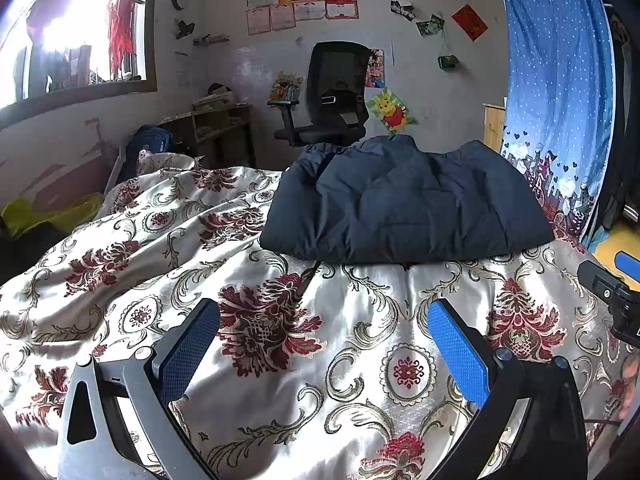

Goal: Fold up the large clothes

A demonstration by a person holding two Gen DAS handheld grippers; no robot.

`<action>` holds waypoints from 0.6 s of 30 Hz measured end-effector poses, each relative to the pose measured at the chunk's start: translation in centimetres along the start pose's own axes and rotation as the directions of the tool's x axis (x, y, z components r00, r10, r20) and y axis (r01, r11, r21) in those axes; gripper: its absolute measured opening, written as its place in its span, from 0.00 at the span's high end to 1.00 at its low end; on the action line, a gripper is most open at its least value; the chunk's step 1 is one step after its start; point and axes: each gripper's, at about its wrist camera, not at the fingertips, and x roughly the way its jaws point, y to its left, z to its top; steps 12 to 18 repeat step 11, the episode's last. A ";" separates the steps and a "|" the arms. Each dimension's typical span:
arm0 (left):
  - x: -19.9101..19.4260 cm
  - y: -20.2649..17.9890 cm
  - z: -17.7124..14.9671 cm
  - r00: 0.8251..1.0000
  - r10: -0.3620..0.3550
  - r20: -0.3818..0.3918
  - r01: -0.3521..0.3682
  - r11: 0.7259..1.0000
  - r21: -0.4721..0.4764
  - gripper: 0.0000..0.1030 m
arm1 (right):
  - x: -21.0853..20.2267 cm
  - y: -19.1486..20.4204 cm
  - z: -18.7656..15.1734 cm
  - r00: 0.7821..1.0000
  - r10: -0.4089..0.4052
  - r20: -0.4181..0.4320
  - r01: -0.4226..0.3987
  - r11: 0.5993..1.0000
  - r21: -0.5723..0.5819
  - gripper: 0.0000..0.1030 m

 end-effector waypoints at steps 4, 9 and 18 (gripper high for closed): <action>0.0 0.0 0.0 1.000 0.001 0.000 -0.001 1.000 0.000 0.01 | 0.0 0.1 0.0 1.000 0.000 0.000 0.000 1.000 0.001 0.00; 0.1 0.1 0.0 1.000 0.002 -0.001 -0.002 1.000 0.000 0.01 | 0.0 0.1 0.0 1.000 -0.001 0.000 0.001 1.000 0.001 0.00; 0.1 0.1 -0.1 1.000 0.002 -0.005 -0.002 1.000 0.001 0.01 | 0.0 0.0 0.0 1.000 -0.001 0.000 0.001 1.000 0.001 0.00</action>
